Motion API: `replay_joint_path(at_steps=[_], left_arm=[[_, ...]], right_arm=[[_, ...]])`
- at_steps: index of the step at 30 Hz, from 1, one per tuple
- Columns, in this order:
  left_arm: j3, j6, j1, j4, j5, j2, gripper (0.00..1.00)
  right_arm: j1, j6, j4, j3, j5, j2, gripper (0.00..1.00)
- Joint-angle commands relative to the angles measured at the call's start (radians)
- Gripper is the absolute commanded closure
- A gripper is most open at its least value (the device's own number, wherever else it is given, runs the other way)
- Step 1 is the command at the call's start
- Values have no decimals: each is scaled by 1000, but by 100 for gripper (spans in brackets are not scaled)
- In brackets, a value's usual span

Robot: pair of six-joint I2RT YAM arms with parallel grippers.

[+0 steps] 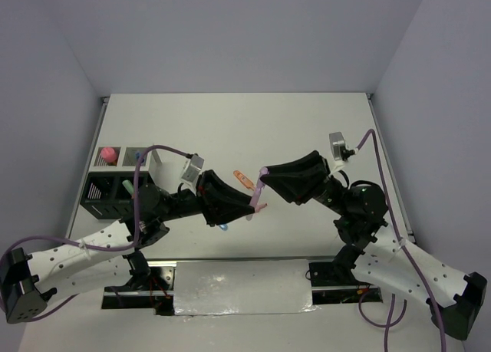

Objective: Sort the stationery into containers
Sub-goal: Close the pen cap on the pen.

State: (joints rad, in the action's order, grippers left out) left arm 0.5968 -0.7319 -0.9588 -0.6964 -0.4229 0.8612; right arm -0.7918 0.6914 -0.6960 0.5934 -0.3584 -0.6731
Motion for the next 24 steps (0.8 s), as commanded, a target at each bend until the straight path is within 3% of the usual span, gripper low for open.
replay_joint_path(at_steps=[1,12,16,19,23,24], left_arm=[[51,35,-5,-48,15,-5,100],[144,170,-3,57,81,-45,100],[192,219,-3,118,68,-39,100],[193,241,-3,130,81,-53,100],[190,258,-3,121,44,-51,100],[190,259,-3,117,29,-47,100]], right_arm=[[-26,10,-42,-10,-5,-13,100],[-60,30,-102,-81,-31,-35,98],[-70,11,-50,-64,-40,-46,96],[-76,5,-37,-67,-39,-39,80],[-78,2,-33,-64,-42,-28,47],[-78,-6,-24,-58,-39,-25,43]])
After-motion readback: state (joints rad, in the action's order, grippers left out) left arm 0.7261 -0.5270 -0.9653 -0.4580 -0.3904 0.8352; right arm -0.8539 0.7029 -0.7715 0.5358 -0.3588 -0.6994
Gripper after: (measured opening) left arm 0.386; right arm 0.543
